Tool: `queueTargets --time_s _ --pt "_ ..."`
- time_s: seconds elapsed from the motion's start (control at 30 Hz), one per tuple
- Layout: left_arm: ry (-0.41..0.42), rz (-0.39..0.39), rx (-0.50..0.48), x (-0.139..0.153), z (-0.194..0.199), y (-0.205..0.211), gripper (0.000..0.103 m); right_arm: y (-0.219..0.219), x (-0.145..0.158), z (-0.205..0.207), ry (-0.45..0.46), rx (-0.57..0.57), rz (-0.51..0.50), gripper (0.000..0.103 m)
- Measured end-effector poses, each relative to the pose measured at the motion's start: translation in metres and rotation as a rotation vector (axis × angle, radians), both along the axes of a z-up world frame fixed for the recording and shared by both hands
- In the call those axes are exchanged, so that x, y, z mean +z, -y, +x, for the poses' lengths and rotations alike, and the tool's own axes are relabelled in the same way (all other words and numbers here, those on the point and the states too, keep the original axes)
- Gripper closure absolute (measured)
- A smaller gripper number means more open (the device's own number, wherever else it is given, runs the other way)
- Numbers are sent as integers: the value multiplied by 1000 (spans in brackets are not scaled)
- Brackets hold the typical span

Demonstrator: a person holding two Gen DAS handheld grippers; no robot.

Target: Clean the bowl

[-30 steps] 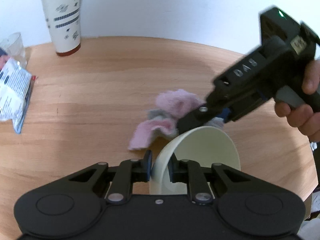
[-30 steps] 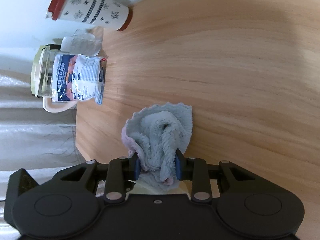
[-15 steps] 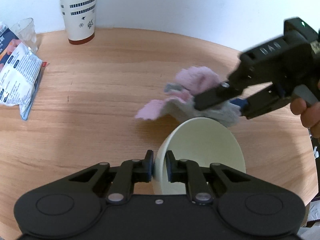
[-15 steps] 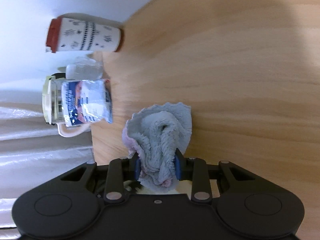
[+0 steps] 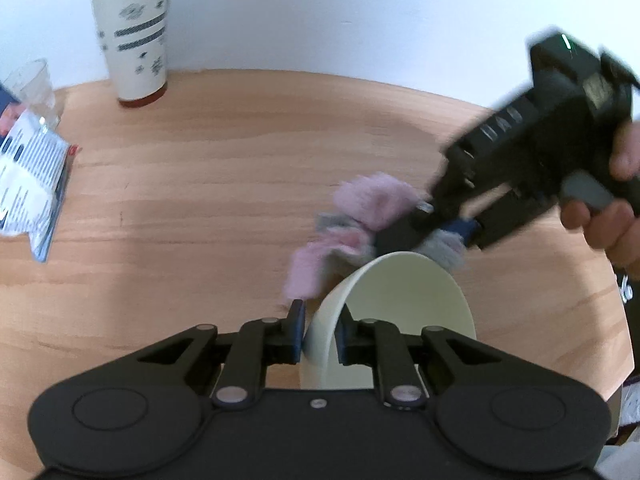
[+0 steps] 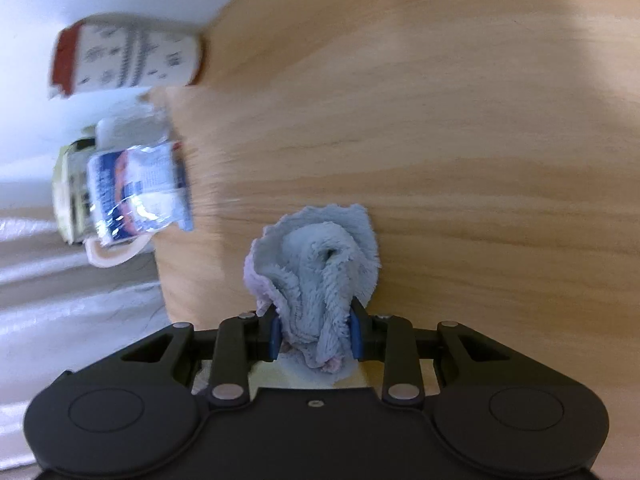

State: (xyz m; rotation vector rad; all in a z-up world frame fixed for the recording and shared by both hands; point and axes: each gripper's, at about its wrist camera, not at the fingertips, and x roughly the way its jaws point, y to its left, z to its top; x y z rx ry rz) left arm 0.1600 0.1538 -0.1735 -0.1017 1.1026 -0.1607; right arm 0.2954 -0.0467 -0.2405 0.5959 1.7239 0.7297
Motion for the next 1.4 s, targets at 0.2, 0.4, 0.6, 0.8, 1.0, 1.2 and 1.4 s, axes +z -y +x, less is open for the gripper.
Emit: queueTargets --time_s 0.2,0.4,0.6,0.8,1.0,1.2,1.4 --pt "-19 -9 -13 -1 3 0 88 -45 31 -4 155 171 -37 68" --pt "-47 -14 14 -4 4 -2 89 -10 13 0 109 122 -115 68" --pt "-102 -38 49 -4 14 -3 90 -7 15 7 77 103 -47 68" --pt "-122 -22 14 -2 19 3 88 -51 35 0 182 237 -69 68" --pt "-123 -26 3 -2 16 4 88 -28 24 5 149 282 -132 67" --pt "-138 -29 2 2 14 6 88 -28 22 7 100 236 -68 67" --pt "-153 -44 7 1 17 1 88 -49 40 -3 185 317 -51 67"
